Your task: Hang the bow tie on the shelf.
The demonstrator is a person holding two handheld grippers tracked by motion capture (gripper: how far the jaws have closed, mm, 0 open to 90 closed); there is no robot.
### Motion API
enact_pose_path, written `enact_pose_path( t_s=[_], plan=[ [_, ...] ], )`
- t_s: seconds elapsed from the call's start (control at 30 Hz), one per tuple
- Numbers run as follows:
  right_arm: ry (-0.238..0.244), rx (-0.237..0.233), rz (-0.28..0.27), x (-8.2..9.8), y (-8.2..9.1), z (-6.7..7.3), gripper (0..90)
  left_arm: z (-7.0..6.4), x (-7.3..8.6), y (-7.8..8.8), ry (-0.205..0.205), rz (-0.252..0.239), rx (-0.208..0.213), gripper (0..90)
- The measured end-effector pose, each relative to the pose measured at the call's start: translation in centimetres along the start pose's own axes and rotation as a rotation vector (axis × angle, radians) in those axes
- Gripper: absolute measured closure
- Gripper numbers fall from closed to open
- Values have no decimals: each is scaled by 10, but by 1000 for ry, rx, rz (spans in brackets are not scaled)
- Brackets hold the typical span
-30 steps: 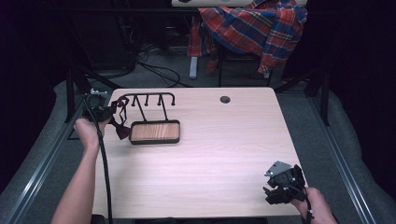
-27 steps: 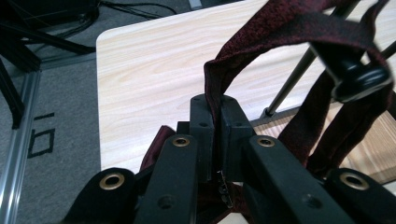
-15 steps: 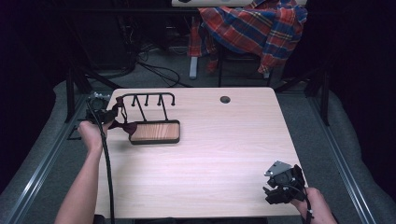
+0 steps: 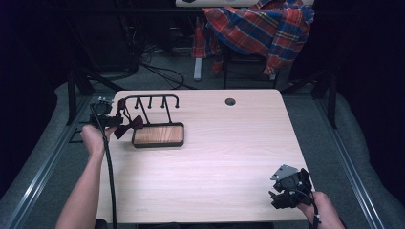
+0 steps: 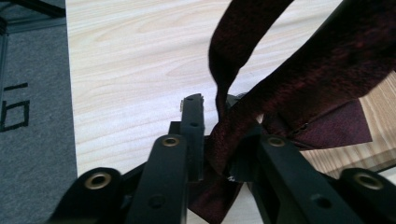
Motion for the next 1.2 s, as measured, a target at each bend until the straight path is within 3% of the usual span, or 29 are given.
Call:
enact_pose_path(
  t_s=[0.33, 0.57, 0.83, 0.93, 1.03, 1.2],
  plan=[
    [-5, -3, -2, 0, 0, 0, 148, 4, 0, 7, 11, 8, 6, 473],
    [-8, -3, -5, 0, 0, 0, 148, 0, -3, 18, -9, 1, 21, 292],
    [-7, -1, -8, 0, 0, 0, 149, -10, -7, 41, -44, -10, 47, 163],
    [-4, 6, -6, 0, 1, 0, 148, -16, -7, 51, -67, -16, 60, 152],
    [-2, 8, -6, 0, 1, 0, 148, -20, -6, 64, -97, -53, 46, 145],
    [-2, 5, -7, 0, 0, 0, 148, -25, -3, 79, -108, -69, 56, 123]
  ],
)
Point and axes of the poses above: each handheld gripper's, and its own axes: y roughly backward along the jaws, x roughly out of its underside, z roughly to its left, the point moved 2 cm from there along -y, roughly forward along the jaws, and after that the axes turned 11 degrees about -z, right-handed, at the moved point
